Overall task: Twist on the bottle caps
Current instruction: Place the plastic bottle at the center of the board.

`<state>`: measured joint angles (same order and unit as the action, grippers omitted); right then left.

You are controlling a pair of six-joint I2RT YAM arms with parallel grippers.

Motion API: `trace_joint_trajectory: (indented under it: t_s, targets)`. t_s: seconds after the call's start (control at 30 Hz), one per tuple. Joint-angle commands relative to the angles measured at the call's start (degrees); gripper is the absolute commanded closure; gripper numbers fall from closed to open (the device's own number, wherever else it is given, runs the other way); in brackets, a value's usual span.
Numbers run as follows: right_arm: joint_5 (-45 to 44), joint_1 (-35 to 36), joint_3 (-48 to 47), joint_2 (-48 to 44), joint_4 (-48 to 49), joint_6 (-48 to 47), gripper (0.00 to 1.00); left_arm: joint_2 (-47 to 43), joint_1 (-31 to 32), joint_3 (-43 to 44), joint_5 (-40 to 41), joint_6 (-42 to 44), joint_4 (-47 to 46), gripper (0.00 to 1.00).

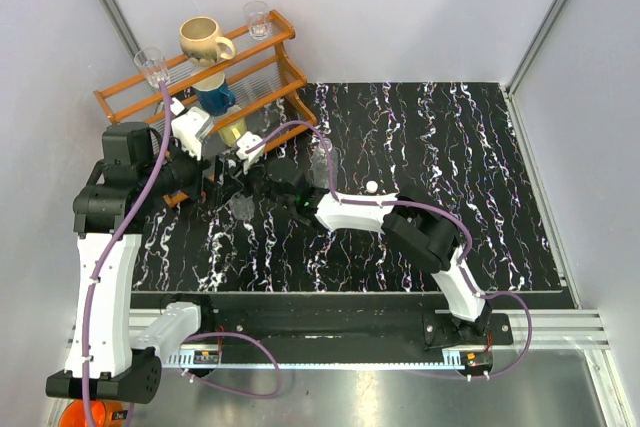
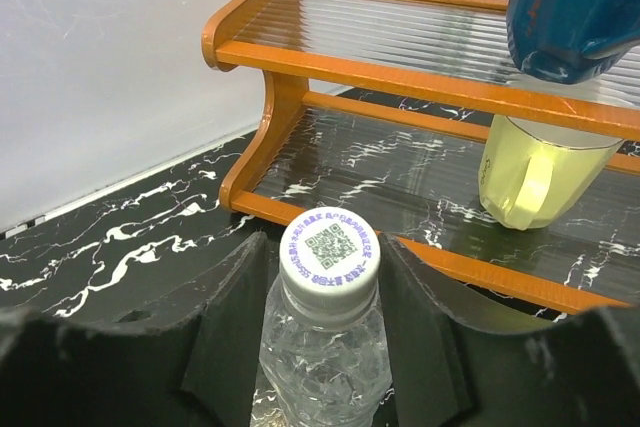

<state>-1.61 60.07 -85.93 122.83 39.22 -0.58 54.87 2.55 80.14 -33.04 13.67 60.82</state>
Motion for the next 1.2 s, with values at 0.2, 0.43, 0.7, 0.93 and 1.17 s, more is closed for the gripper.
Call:
trace_joint_trajectory:
  t_s: [0.2,0.43,0.7,0.93,1.17]
  targets:
    - [-0.06,1.36,-1.43,-0.57,-0.64,-0.91,0.36,0.41,-0.52,2.22,-1.42,-1.02,-1.67,0.01]
    - [-0.24,1.54,-0.82,-1.71,-0.2,-1.27,0.27,0.15,-0.52,2.22,-1.5,-0.84,-1.58,0.01]
    - [-0.24,1.63,0.24,-3.2,-0.64,-2.14,0.23,-0.03,-0.52,2.13,-2.64,-0.75,-1.4,0.01]
    - [-0.42,1.63,2.25,-7.94,-3.18,-4.25,0.03,-0.03,-0.52,2.65,-2.73,-0.84,-1.58,0.01]
    - [0.64,1.63,7.0,-17.78,-8.81,-4.17,0.0,0.06,-0.52,2.74,-6.07,-0.84,-3.34,0.01]
